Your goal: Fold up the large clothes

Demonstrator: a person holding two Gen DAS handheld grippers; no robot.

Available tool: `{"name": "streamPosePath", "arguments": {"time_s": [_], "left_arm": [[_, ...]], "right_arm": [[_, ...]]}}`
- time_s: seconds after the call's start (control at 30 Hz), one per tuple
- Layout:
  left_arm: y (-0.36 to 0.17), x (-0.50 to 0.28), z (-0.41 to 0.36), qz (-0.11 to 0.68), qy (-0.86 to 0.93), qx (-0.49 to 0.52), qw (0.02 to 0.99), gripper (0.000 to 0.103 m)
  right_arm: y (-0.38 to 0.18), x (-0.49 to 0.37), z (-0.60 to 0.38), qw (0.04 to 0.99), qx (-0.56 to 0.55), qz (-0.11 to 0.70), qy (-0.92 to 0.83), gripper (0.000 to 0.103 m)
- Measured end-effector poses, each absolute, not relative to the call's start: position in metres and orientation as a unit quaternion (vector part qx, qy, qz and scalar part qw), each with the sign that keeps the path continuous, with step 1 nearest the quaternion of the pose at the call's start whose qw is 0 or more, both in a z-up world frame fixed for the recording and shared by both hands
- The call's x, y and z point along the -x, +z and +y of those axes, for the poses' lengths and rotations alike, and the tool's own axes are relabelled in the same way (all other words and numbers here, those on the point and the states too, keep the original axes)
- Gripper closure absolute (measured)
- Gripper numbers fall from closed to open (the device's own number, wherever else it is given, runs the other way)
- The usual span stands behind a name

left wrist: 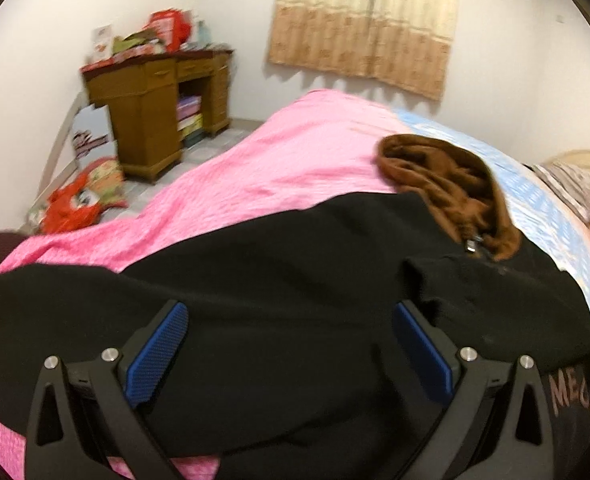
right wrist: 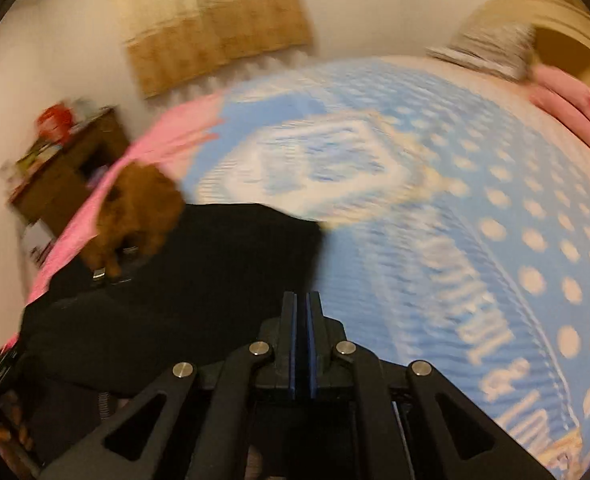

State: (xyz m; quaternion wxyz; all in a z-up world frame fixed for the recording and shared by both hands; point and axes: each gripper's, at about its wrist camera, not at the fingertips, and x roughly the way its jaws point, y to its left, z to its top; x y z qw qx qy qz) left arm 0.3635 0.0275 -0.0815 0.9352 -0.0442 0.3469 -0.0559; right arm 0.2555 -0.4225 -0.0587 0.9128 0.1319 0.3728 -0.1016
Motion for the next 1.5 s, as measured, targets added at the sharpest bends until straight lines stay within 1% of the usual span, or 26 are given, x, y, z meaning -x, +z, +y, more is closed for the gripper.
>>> {"name": "streamPosePath", "arguments": {"time_s": [0.13,0.23,0.3,0.37,0.43,0.47,0.6,0.7,0.73,0.77,0.87,0.97,1.0,1.03,1.07,1.1,1.13,1.2,1.27,1.37,1.5], "left_arm": [[-0.085,-0.365,0.000,0.361,-0.056,-0.028,0.931,0.000],[-0.082,-0.366,-0.008,0.373,-0.060,-0.032,0.925,0.000],[-0.077,-0.370,-0.009,0.380,-0.065,-0.018,0.922,0.001],[-0.074,-0.368,-0.014,0.380,-0.067,-0.011,0.922,0.009],[-0.070,-0.366,-0.024,0.376,-0.062,-0.030,0.924,0.014],[-0.069,-0.361,-0.033,0.369,-0.055,-0.045,0.927,0.014],[-0.062,-0.347,-0.049,0.340,-0.044,-0.079,0.936,0.014],[-0.053,-0.343,-0.049,0.337,-0.051,-0.060,0.938,0.013],[-0.049,-0.343,-0.047,0.334,-0.056,-0.045,0.940,0.009],[-0.046,-0.344,-0.047,0.330,-0.060,-0.032,0.941,0.001],[-0.042,-0.346,-0.052,0.323,-0.071,-0.005,0.944,0.000],[-0.049,-0.354,-0.069,0.331,-0.052,-0.033,0.942,0.001],[-0.056,-0.356,-0.073,0.338,-0.046,-0.043,0.939,0.004],[-0.062,-0.359,-0.076,0.350,-0.047,-0.047,0.934,0.024],[-0.073,-0.364,-0.076,0.378,-0.056,-0.044,0.923,0.050],[-0.082,-0.369,-0.074,0.402,-0.066,-0.029,0.913,0.062],[-0.089,-0.372,-0.069,0.420,-0.079,-0.001,0.904,0.072],[-0.094,-0.370,-0.055,0.408,-0.087,0.050,0.908,0.076],[-0.093,-0.366,-0.048,0.403,-0.099,0.068,0.907,0.088],[-0.087,-0.361,-0.043,0.399,-0.115,0.076,0.906,0.090],[-0.076,-0.346,-0.039,0.379,-0.145,0.073,0.911,0.092]], "right_arm": [[-0.075,-0.285,-0.381,0.918,-0.050,0.381,-0.098,0.098],[-0.116,-0.303,-0.383,0.906,-0.018,0.408,-0.111,0.098],[-0.120,-0.292,-0.387,0.914,-0.024,0.390,-0.106,0.098],[-0.118,-0.290,-0.392,0.916,-0.037,0.388,-0.098,0.098],[-0.117,-0.288,-0.399,0.917,-0.054,0.385,-0.089,0.098],[-0.117,-0.287,-0.402,0.917,-0.063,0.384,-0.085,0.098],[-0.120,-0.286,-0.402,0.918,-0.071,0.381,-0.081,0.098],[-0.120,-0.285,-0.400,0.918,-0.070,0.381,-0.082,0.098],[-0.120,-0.285,-0.401,0.918,-0.070,0.381,-0.082,0.098],[-0.120,-0.285,-0.400,0.918,-0.070,0.381,-0.082,0.098],[-0.120,-0.285,-0.400,0.919,-0.071,0.380,-0.081,0.098],[-0.120,-0.284,-0.399,0.919,-0.071,0.380,-0.081,0.098],[-0.120,-0.283,-0.399,0.919,-0.071,0.380,-0.081,0.098],[-0.120,-0.283,-0.399,0.919,-0.072,0.379,-0.081,0.098],[-0.120,-0.283,-0.399,0.919,-0.072,0.379,-0.081,0.098],[-0.120,-0.283,-0.399,0.919,-0.072,0.379,-0.081,0.098],[-0.120,-0.283,-0.399,0.919,-0.072,0.379,-0.080,0.098],[-0.120,-0.283,-0.399,0.919,-0.074,0.379,-0.080,0.098],[-0.119,-0.283,-0.400,0.919,-0.077,0.378,-0.078,0.098],[-0.118,-0.281,-0.404,0.921,-0.094,0.373,-0.069,0.098],[-0.109,-0.255,-0.443,0.922,-0.220,0.314,-0.049,0.098]]}}
